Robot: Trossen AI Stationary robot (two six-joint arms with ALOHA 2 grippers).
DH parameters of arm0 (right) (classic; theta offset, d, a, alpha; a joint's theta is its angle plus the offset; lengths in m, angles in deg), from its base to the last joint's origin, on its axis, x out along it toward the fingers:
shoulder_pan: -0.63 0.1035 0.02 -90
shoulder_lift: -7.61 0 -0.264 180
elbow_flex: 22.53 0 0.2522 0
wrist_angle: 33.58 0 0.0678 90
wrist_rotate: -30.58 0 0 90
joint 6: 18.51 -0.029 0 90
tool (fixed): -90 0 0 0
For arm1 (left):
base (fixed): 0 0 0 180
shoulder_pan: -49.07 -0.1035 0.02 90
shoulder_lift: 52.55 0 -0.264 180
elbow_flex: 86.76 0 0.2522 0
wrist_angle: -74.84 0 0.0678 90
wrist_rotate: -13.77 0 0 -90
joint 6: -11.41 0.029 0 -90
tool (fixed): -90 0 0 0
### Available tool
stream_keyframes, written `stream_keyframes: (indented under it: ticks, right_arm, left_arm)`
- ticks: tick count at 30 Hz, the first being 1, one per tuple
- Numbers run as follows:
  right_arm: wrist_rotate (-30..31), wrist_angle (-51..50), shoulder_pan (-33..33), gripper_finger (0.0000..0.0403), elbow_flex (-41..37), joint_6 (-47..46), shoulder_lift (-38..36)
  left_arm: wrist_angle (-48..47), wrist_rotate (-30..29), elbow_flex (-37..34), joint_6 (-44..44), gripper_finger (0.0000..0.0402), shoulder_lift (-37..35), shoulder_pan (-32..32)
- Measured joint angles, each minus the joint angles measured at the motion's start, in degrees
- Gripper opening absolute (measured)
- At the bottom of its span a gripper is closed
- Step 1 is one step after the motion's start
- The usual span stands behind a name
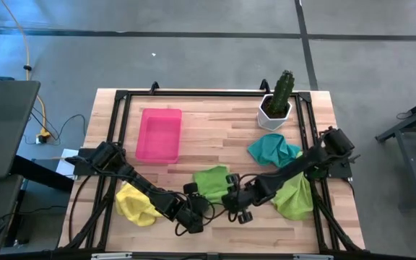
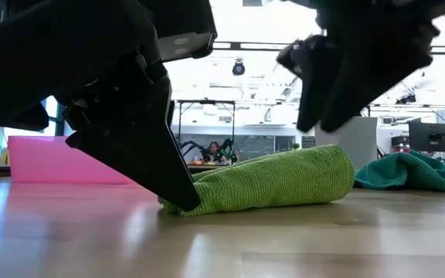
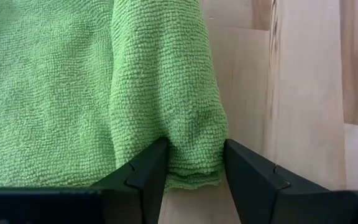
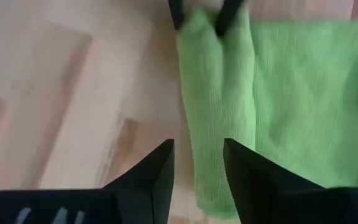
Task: Roll microfiber towels into tight, uniform cylinder then place into a basket
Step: Roll the green microfiber cloth
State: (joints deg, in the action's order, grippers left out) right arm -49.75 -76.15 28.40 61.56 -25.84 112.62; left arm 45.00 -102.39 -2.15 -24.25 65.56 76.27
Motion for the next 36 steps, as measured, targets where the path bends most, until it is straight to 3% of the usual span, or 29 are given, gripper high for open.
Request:
stream_keyframes:
  ticks: [14, 20, 30, 36]
  right_arm:
    - [6.6, -4.2, -2.0, 0.0129, 0.0, 3.1, 3.6]
    - [3.6, -3.9, -2.1, 0.0133, 0.0, 8.9, 4.5]
    - [3.4, -2.6, -3.6, 0.0234, 0.0, 8.4, 6.8]
    - [2.9, -1.9, -5.7, 0.0248, 0.1, 7.3, 7.2]
  left_arm:
    - [0.7, 0.0, 0.0, -0.2, 0.0147, 0.0, -0.3]
    - [0.8, 0.0, 0.0, -0.2, 0.0147, 0.1, -0.3]
    - [1.0, 0.0, 0.0, -1.3, 0.0147, 0.1, -0.3]
    - [1.1, 0.0, 0.0, -1.3, 0.0147, 0.1, -0.3]
